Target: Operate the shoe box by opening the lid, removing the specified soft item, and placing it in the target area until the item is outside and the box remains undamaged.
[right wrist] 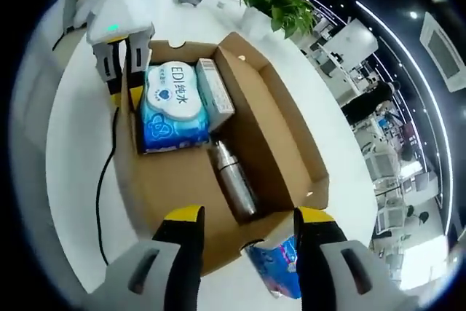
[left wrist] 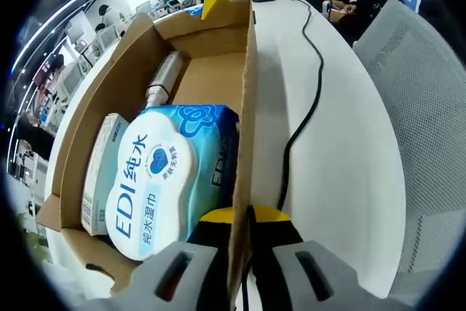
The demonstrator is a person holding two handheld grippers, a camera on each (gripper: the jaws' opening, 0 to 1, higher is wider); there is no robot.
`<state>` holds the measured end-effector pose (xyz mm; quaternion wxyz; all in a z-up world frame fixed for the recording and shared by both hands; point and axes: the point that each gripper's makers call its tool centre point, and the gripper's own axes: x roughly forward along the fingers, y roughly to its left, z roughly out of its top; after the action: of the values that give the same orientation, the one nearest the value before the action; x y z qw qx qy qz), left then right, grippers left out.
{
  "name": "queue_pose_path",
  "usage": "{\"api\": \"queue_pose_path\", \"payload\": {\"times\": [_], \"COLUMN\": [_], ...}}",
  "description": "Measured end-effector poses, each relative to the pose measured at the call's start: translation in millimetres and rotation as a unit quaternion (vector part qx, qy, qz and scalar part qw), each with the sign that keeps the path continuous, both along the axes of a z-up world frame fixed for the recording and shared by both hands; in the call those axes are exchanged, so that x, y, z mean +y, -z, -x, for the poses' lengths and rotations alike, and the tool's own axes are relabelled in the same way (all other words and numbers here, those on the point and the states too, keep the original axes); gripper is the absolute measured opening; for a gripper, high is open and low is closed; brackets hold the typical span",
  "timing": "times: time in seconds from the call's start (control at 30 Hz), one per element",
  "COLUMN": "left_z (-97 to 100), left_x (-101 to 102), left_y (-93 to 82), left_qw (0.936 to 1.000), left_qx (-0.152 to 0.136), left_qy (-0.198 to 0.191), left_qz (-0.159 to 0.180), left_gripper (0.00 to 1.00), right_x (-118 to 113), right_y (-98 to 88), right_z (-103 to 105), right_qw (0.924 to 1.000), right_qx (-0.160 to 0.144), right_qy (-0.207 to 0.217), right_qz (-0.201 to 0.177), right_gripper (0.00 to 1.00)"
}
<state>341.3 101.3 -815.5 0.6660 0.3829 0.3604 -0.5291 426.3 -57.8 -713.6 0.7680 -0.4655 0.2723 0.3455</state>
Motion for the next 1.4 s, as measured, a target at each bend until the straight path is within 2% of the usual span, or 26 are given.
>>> {"api": "queue_pose_path", "payload": {"times": [0.43,0.53,0.6,0.83,0.97,1.2,1.27,1.33,1.4], "left_z": [-0.1,0.0,-0.2,-0.5,-0.7,-0.5,-0.4,-0.4,-0.5], "left_x": [-0.7,-0.7,-0.8,-0.7,-0.7,-1.0,-1.1,-1.3,-1.4], "left_y": [0.3,0.3,0.4,0.4,0.7,0.8,0.4,0.4,0.3], "left_qw": [1.0000,1.0000,1.0000,1.0000,1.0000,1.0000,1.0000,1.0000,1.0000], "left_qx": [-0.001,-0.001,-0.001,-0.002,-0.002,-0.003,-0.003,-0.003,-0.003], "left_qy": [0.001,0.001,0.001,0.001,0.001,0.002,0.002,0.002,0.003], "left_qz": [0.000,0.000,0.000,0.000,0.000,0.000,0.000,0.000,0.000], "left_gripper": [0.04,0.04,0.04,0.04,0.04,0.04,0.04,0.04,0.04], "right_x": [8.2,9.7,7.7,3.2,3.3,8.1,8.6,12.2,13.5], "right_y": [12.4,17.0,25.2,34.9,35.6,45.0,46.5,47.8,48.5], "right_z": [-6.9,-10.9,-12.5,-23.5,-27.7,-31.6,-33.4,-32.3,-32.7], "right_qw": [0.9984,0.9984,0.9990,0.9959,0.9959,0.9964,0.9956,0.9925,0.9927], "right_qx": [-0.005,0.004,0.033,0.073,0.072,0.080,0.085,0.101,0.101], "right_qy": [-0.044,-0.046,-0.023,0.044,0.044,0.025,0.034,0.054,0.051], "right_qz": [0.034,0.032,0.020,-0.031,-0.032,-0.011,-0.017,-0.044,-0.041], "right_gripper": [0.41,0.38,0.36,0.35,0.32,0.32,0.32,0.31,0.31]}}
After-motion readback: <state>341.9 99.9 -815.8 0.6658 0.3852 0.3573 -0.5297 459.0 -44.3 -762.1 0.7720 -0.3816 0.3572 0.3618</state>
